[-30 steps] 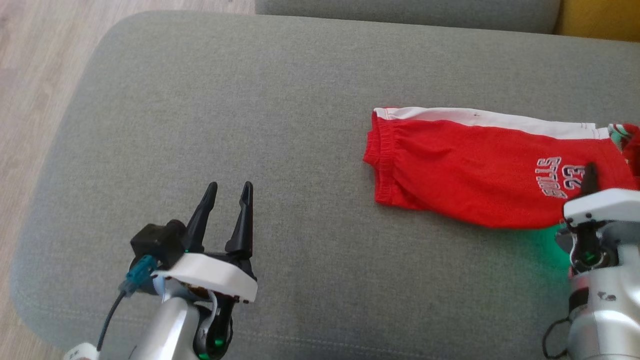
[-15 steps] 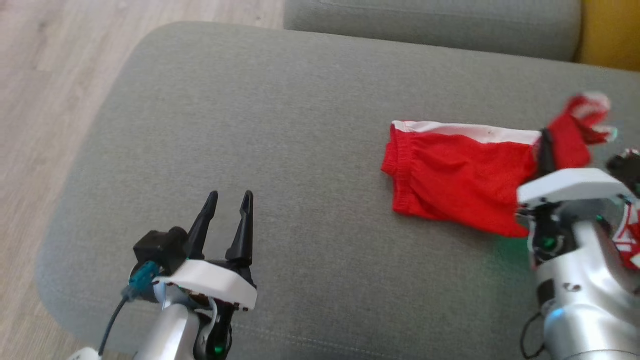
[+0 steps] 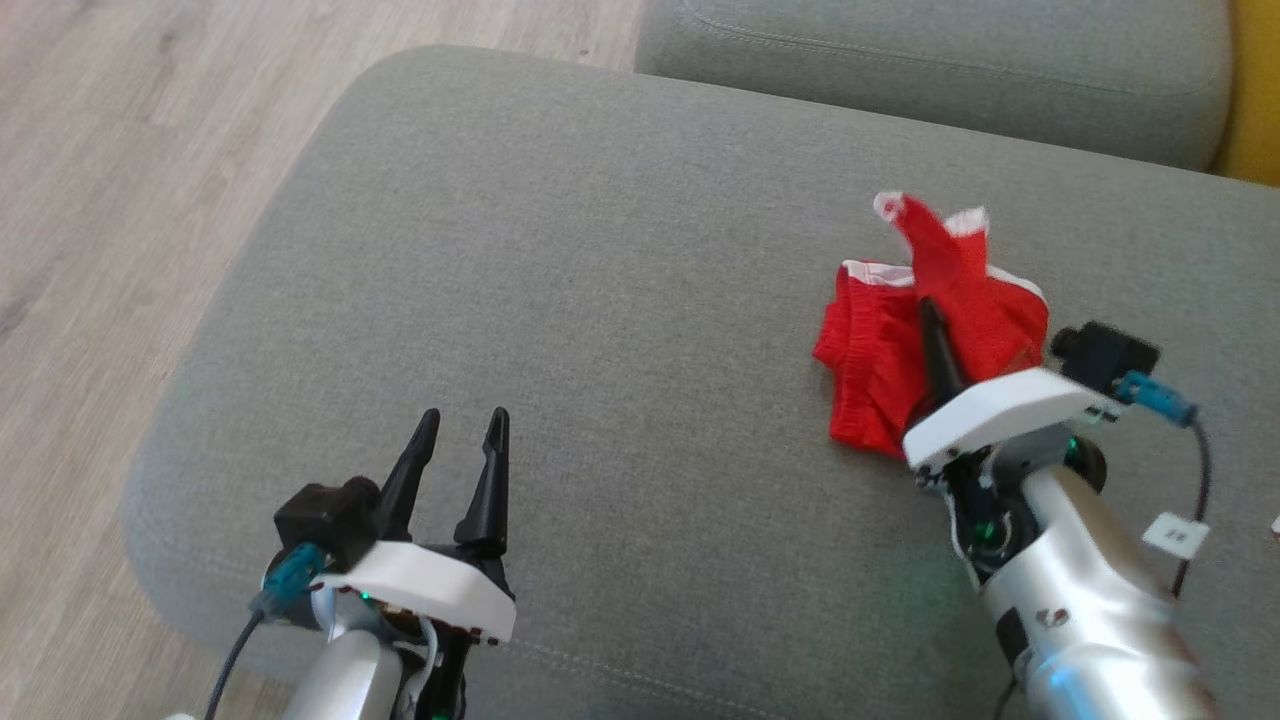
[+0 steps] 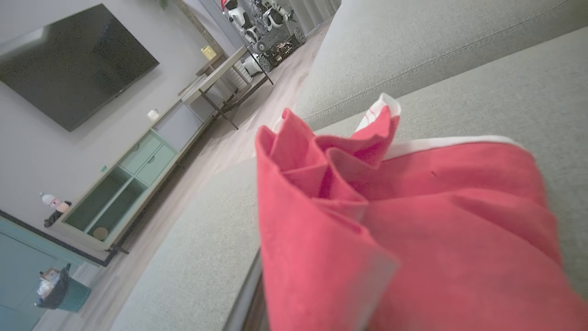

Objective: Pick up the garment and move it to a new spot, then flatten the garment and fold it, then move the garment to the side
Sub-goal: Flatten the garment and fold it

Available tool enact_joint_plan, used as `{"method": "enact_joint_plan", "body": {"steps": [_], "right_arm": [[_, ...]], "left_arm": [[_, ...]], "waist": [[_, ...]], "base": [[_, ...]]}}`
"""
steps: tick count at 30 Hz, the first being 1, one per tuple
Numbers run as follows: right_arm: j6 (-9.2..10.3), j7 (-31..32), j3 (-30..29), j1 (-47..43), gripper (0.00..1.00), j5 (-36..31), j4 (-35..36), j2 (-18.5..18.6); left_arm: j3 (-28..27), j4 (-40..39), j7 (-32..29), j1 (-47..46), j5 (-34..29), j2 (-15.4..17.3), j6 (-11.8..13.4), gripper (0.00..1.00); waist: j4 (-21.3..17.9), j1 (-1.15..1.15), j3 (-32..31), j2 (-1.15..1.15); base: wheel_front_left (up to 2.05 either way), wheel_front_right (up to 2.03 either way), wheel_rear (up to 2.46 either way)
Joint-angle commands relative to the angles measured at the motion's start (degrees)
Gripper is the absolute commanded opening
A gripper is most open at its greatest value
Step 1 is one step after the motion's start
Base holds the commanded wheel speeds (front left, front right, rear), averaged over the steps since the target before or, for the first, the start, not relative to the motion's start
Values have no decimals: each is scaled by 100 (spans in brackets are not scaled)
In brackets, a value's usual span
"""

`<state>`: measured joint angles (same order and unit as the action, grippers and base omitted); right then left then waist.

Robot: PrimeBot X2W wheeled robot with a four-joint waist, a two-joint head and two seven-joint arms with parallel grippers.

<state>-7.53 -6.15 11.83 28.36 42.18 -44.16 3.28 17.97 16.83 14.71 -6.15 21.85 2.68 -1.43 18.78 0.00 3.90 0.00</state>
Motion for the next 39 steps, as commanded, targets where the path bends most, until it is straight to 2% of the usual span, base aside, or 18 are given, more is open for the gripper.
{"method": "enact_joint_plan", "body": {"steps": [1,2,3,8,13,22,26,29,33,36,38,39], "right_arm": [[4,-124,216,104,11,-122,61,-40],[4,-171,280,114,72,-165,-2,-40],[4,-194,352,116,100,-128,-32,-40],[4,-203,920,93,100,202,97,-40],[4,-263,1561,140,100,-218,-31,11],[4,-75,1883,345,100,-325,-642,-3],[4,-296,1890,494,100,-299,-569,9],[4,-551,1830,593,100,-429,-427,186],[4,-799,1673,639,100,-1063,-155,637],[4,-865,1289,494,100,-1717,164,978],[4,-877,881,287,100,-2086,452,1091],[4,-877,881,287,100,-2086,452,1091]], "left_arm": [[-141,-170,29,-149,13,20,39,100],[-140,-168,29,-147,17,20,45,100],[-139,-165,29,-146,21,20,48,100],[-137,-145,29,-134,29,20,60,100],[-122,-140,29,-143,46,20,85,100],[-154,-152,29,-201,85,20,110,100],[-235,-180,29,-185,78,20,113,100],[-348,-260,29,-182,122,20,107,100],[-492,-442,29,-244,151,20,87,100],[-578,-603,29,-303,180,20,90,100],[-636,-680,29,-329,193,20,102,100],[-636,-680,29,-329,193,20,102,100]], "waist": [[35,0,13,0],[51,0,24,0],[67,0,31,0],[87,0,67,0],[44,0,96,0],[-84,0,162,0],[-318,0,156,0],[-584,0,118,0],[-965,0,57,0],[-1203,0,11,0],[-1347,0,-3,0],[-1347,0,-3,0]], "base": [[0,0,0],[0,0,0],[0,0,0],[0,0,0],[0,0,0],[0,0,0],[0,0,0],[0,0,0],[0,0,0],[0,0,0],[0,0,0],[0,0,0]]}}
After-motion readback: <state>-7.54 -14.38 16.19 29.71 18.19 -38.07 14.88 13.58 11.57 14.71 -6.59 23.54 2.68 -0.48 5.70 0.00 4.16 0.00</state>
